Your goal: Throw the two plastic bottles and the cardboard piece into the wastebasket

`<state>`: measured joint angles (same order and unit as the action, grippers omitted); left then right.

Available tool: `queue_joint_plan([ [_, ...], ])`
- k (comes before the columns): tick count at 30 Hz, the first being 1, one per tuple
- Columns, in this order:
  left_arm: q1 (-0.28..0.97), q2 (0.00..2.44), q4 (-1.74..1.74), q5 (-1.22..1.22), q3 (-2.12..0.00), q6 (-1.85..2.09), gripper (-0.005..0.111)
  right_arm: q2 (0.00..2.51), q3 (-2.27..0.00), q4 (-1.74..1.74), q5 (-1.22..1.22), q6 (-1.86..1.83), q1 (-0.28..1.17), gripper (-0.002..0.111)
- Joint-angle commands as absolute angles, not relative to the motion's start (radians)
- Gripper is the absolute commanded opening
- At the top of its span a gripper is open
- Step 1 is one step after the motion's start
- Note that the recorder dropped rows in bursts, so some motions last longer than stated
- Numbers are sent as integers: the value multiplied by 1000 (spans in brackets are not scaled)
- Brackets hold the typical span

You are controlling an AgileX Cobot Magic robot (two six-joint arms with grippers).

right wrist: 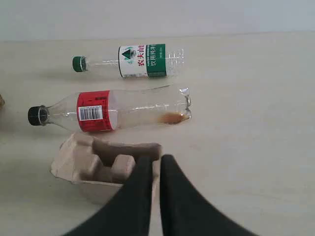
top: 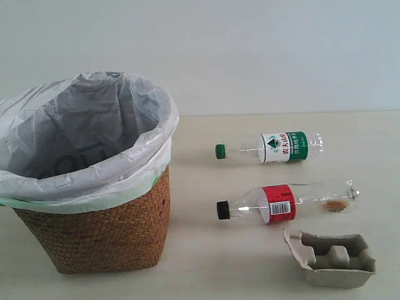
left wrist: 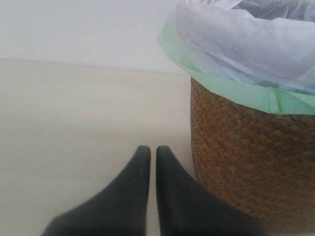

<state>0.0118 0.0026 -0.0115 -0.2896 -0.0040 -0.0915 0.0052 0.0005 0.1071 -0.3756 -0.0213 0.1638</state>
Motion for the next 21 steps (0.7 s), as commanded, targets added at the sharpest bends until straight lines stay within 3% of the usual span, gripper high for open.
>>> queue_joint_plan([
  [1, 10, 0, -16, -284, 0, -97, 4, 0, 0, 100, -372, -22, 160, 2],
  [18, 10, 0, -16, -284, 0, -97, 4, 0, 0, 105, -372, -13, 160, 2],
  [21, 10, 0, -16, -284, 0, -97, 4, 0, 0, 273, -371, 178, 160, 2],
])
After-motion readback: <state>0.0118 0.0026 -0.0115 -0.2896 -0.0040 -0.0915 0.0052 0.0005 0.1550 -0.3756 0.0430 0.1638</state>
